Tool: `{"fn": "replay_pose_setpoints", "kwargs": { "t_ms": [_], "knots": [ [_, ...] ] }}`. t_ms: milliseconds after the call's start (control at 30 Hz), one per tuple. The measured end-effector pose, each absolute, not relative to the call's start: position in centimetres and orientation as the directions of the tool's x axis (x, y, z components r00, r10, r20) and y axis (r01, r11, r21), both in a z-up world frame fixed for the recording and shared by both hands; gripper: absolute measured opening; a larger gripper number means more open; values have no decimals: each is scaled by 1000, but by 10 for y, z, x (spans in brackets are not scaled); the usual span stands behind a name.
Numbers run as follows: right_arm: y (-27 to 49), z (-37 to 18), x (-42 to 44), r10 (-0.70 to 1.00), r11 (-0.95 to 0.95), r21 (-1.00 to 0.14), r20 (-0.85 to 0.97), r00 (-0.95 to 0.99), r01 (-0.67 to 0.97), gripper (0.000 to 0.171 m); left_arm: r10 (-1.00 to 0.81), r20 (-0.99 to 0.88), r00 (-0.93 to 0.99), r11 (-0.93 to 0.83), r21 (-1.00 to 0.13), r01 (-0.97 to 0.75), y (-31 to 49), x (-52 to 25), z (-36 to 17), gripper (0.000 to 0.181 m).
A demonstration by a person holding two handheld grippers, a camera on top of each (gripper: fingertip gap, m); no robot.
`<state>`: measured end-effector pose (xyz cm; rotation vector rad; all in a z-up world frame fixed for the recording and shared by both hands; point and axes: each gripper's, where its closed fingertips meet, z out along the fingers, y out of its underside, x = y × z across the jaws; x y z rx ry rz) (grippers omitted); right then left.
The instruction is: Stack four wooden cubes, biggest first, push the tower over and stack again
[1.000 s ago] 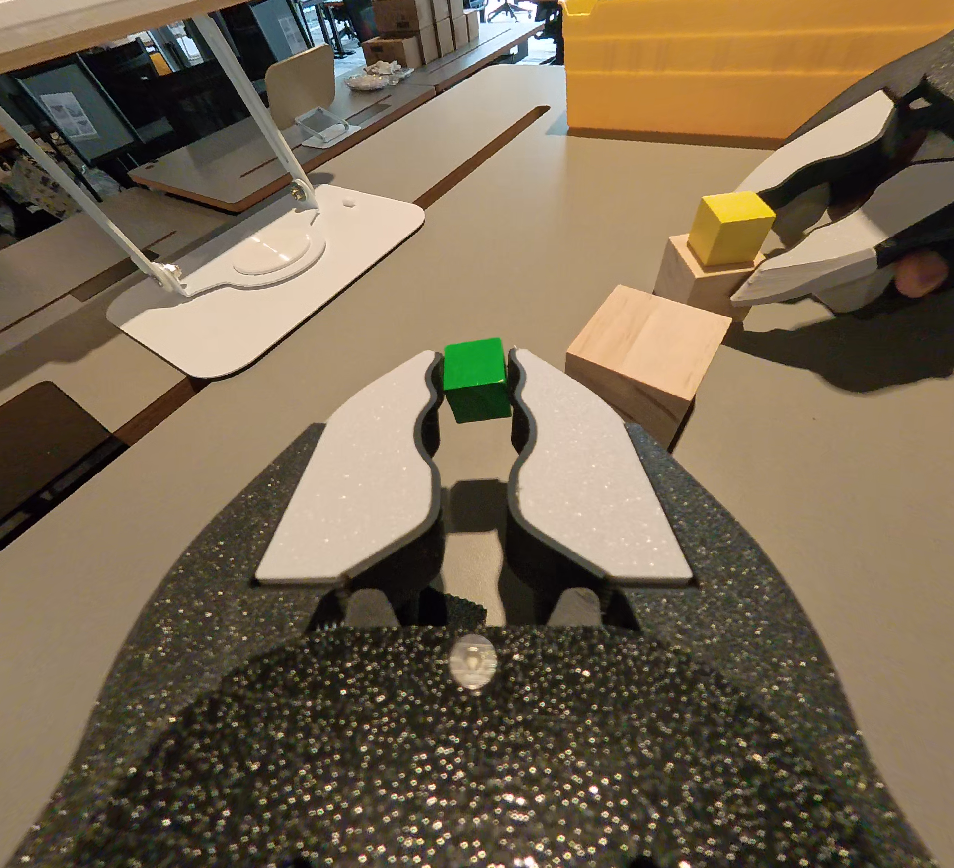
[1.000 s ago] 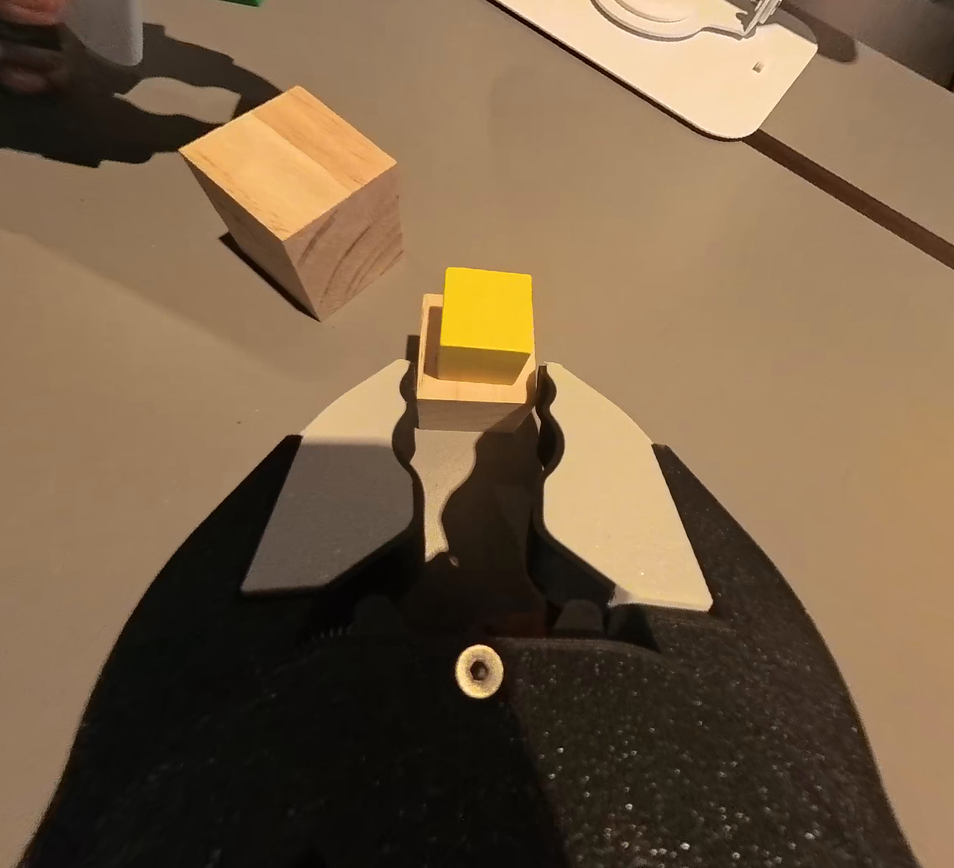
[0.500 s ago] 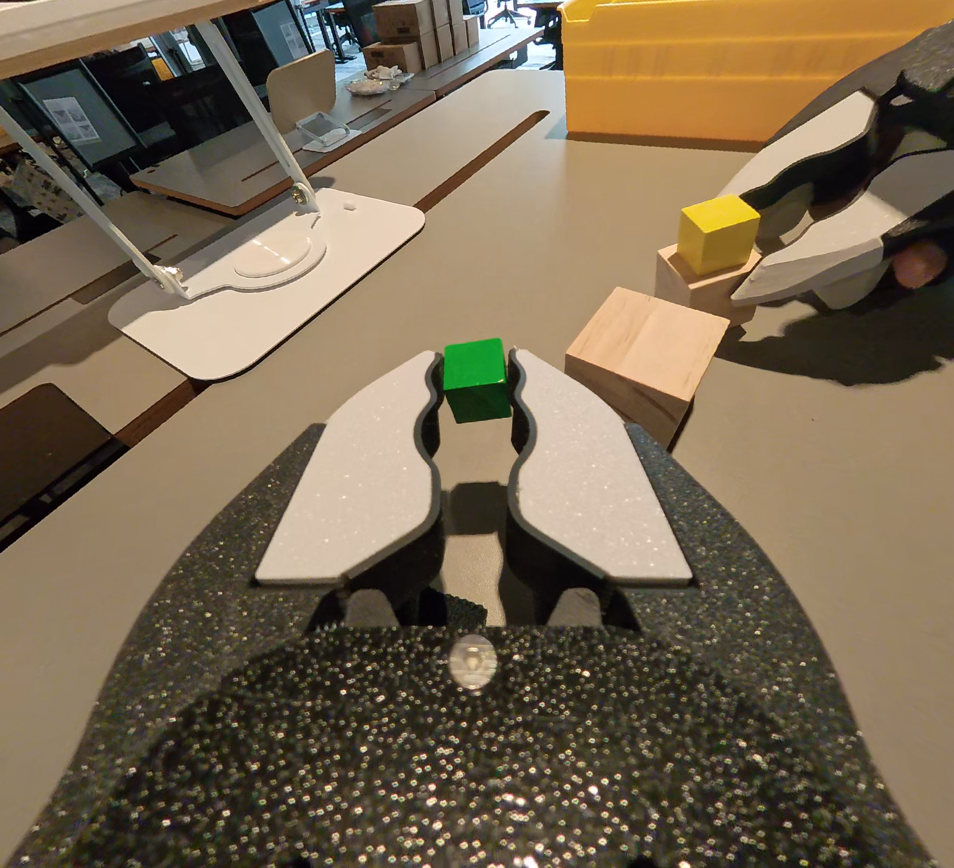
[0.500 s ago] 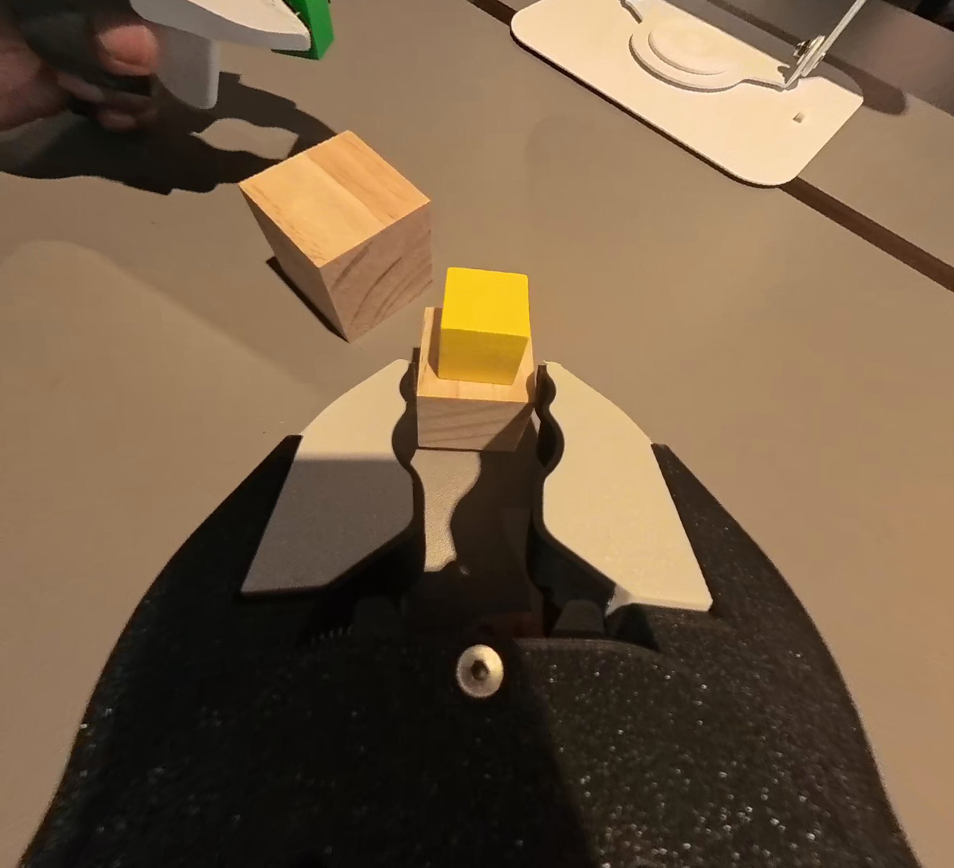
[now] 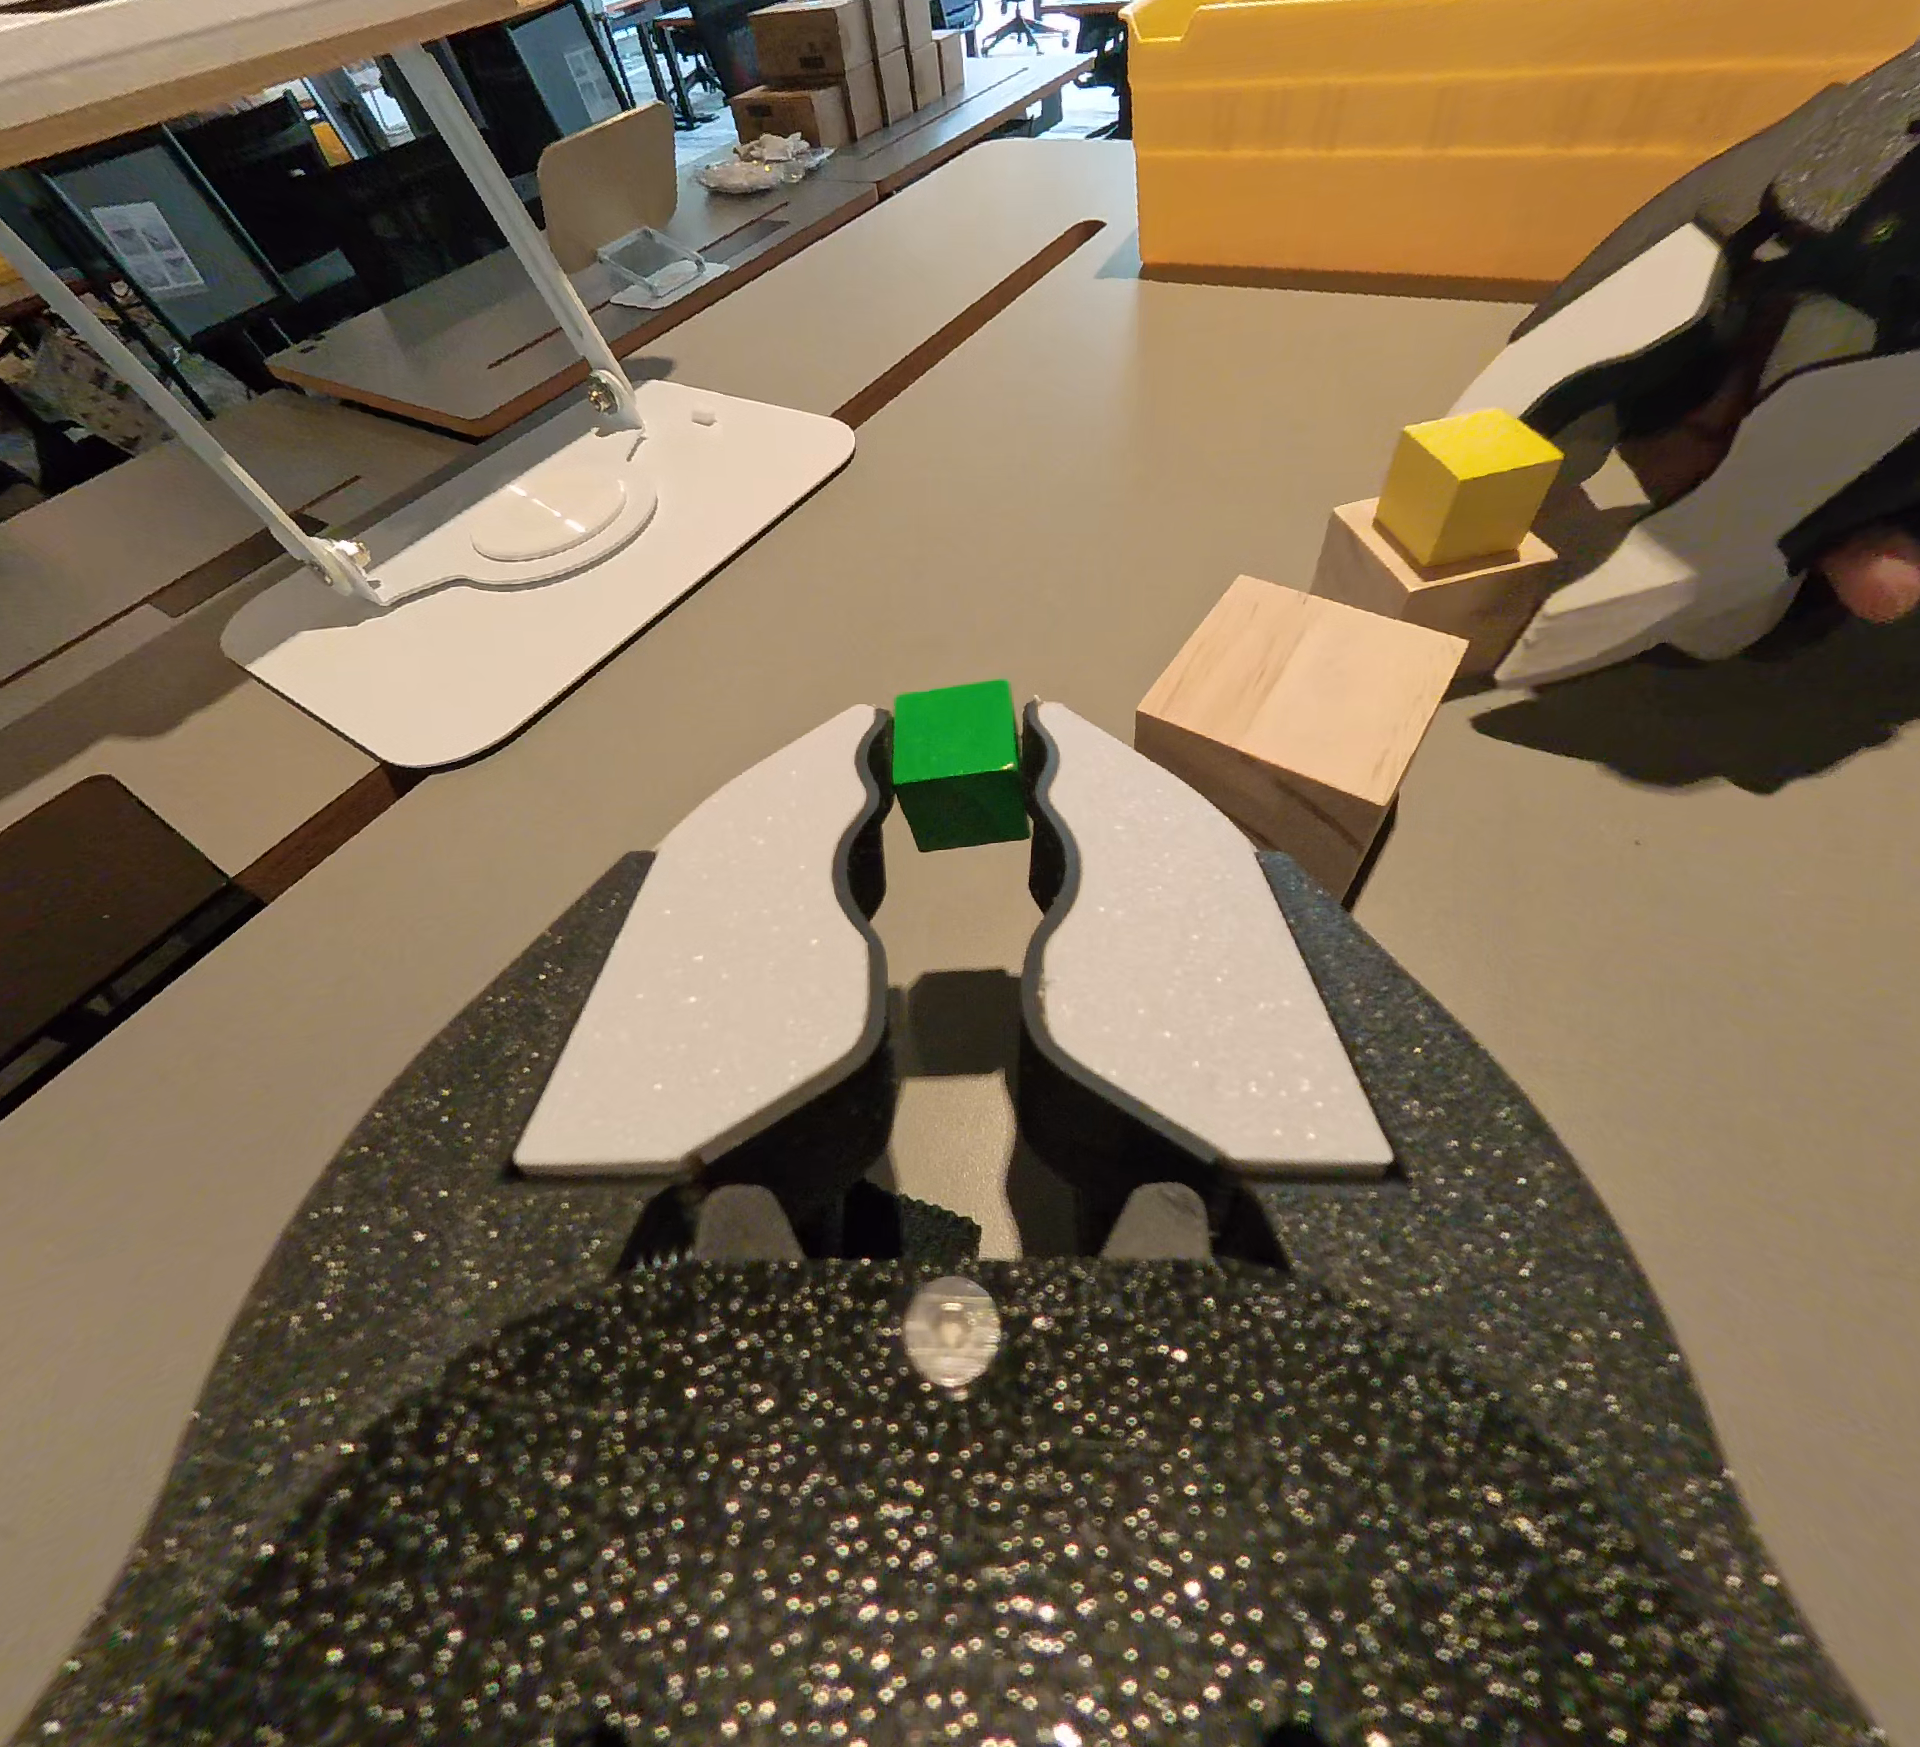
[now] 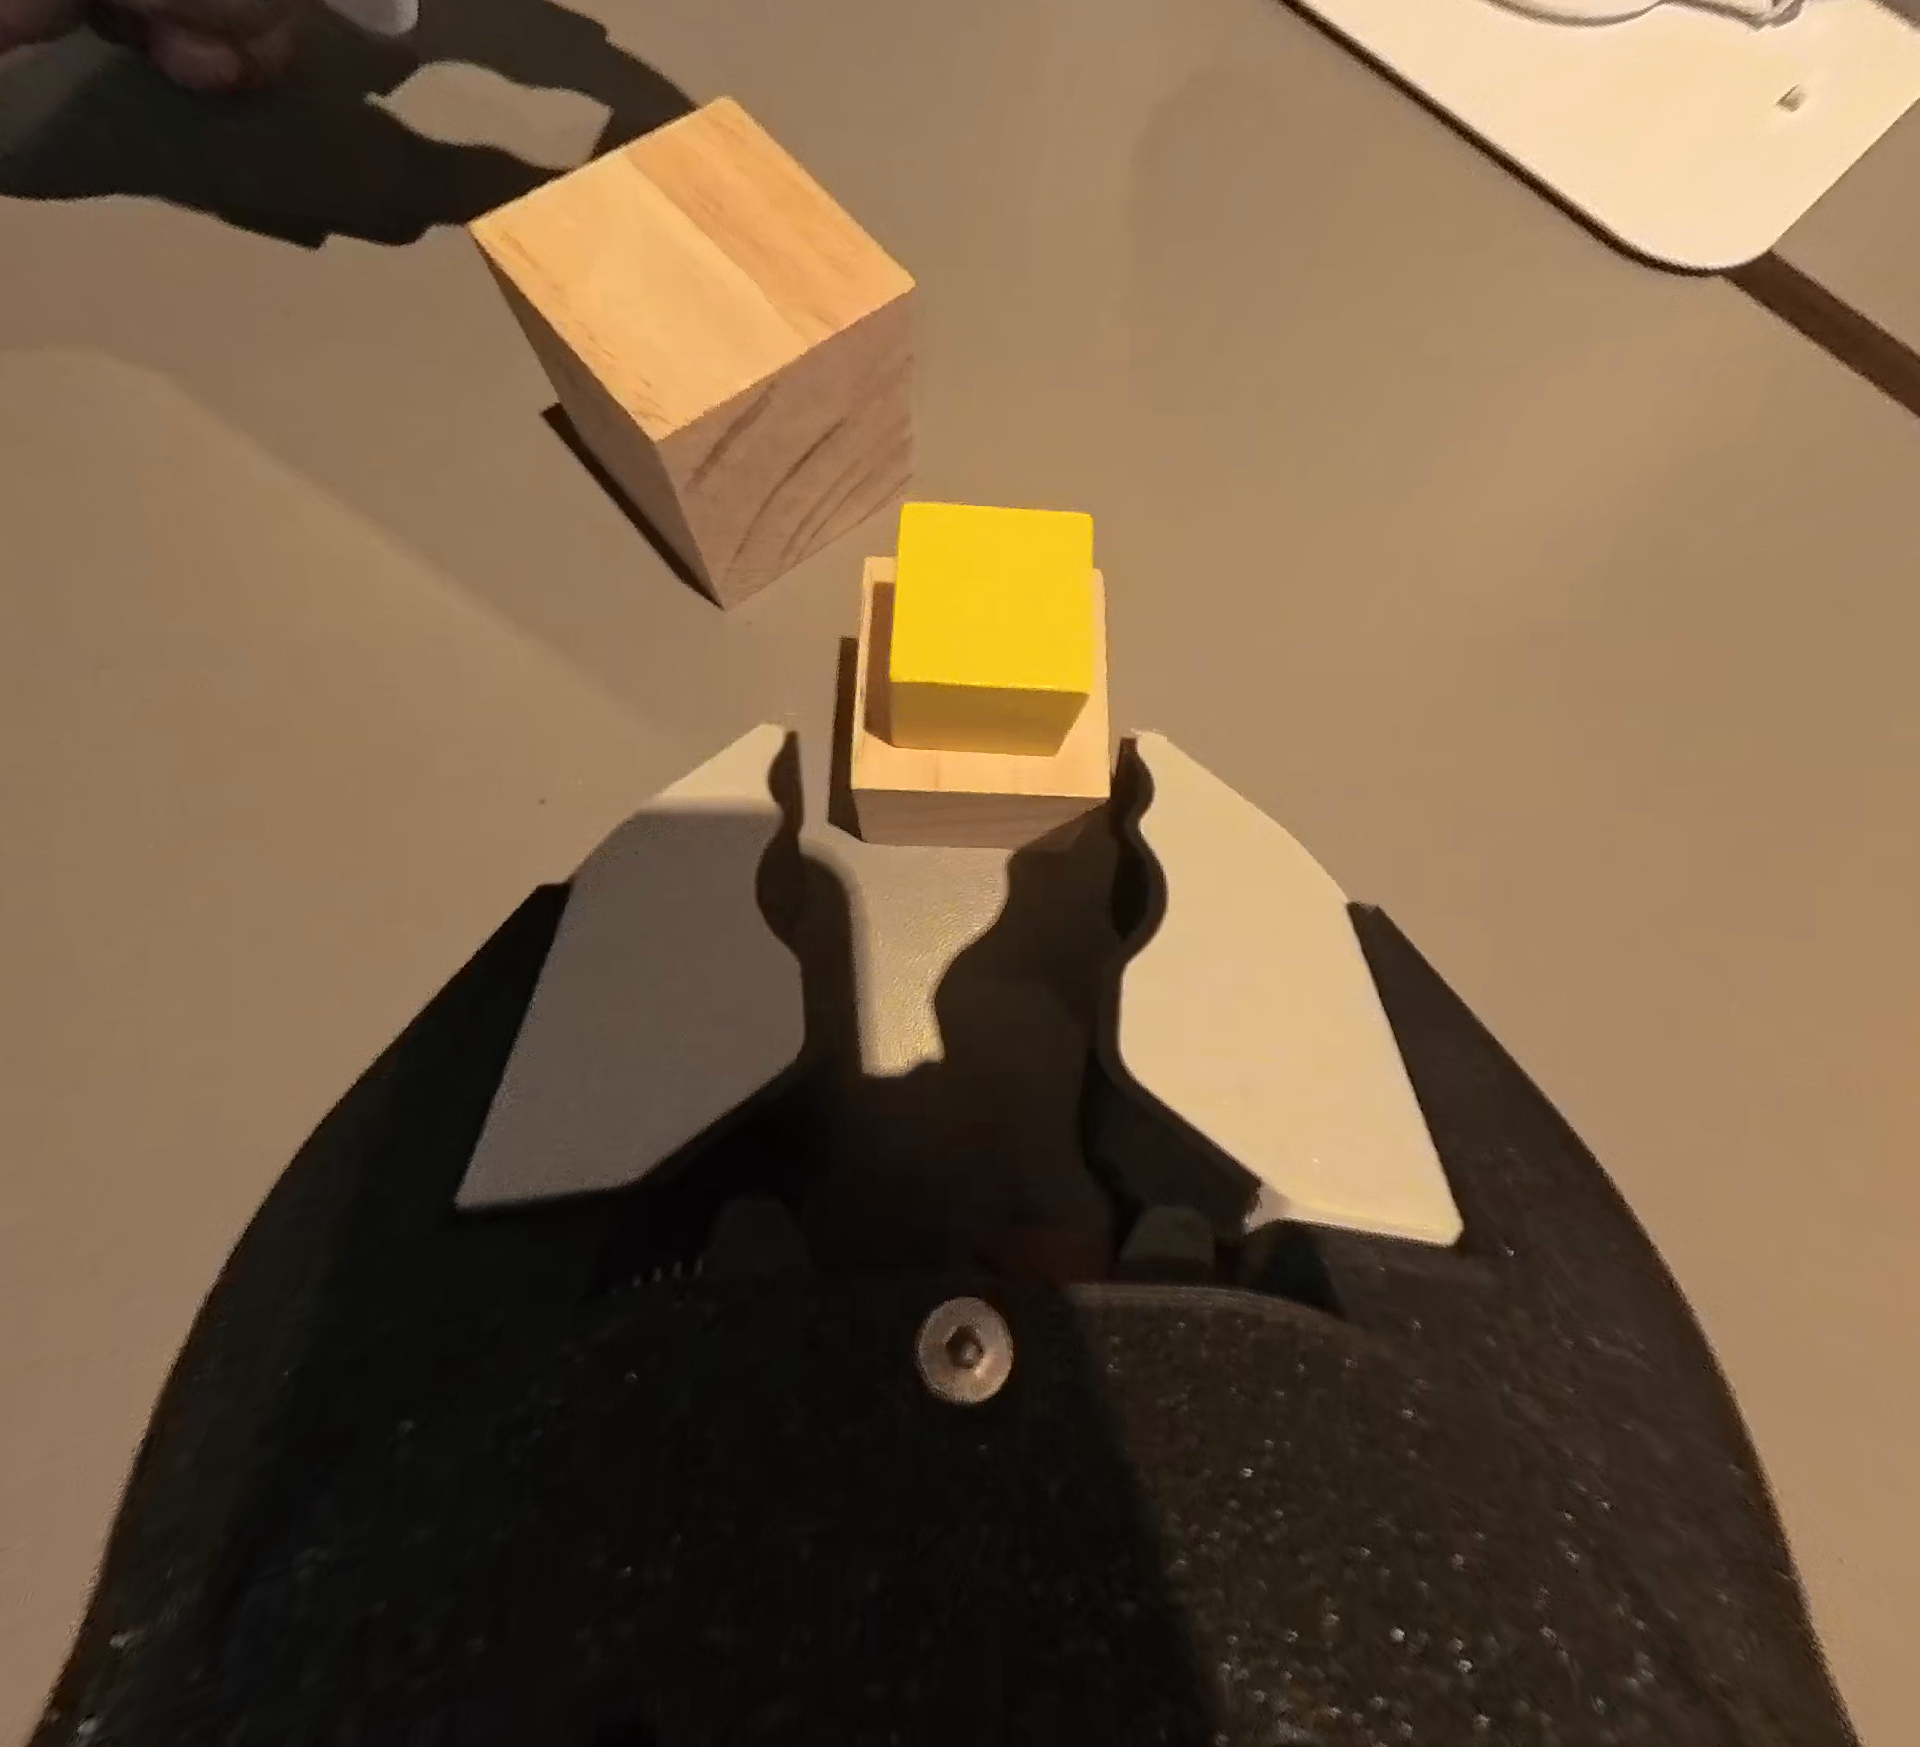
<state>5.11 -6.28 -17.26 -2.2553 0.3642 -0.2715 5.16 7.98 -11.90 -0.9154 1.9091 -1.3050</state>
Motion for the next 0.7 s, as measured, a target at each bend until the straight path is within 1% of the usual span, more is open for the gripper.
{"fn": "replay_pose_setpoints", "kwargs": {
  "t_ms": [100, 167, 533, 700],
  "knots": [
    [-63, -174, 53, -362, -630, -755, 77, 929, -183, 55, -826, -120, -551, 265, -945, -190, 80, 52, -120, 23],
    [-63, -174, 55, -369, -626, -756, 70, 927, -193, 46, -826, -120, -551, 266, -945, -193, 80, 52, -120, 23],
    [-61, -168, 54, -358, -576, -787, -3, 934, -223, 45, -825, -125, -552, 271, -943, -192, 79, 52, -120, 23],
    [-60, -166, 52, -338, -573, -796, 14, 941, -194, 45, -824, -127, -552, 273, -943, -191, 79, 52, -120, 23]
  ]
}}
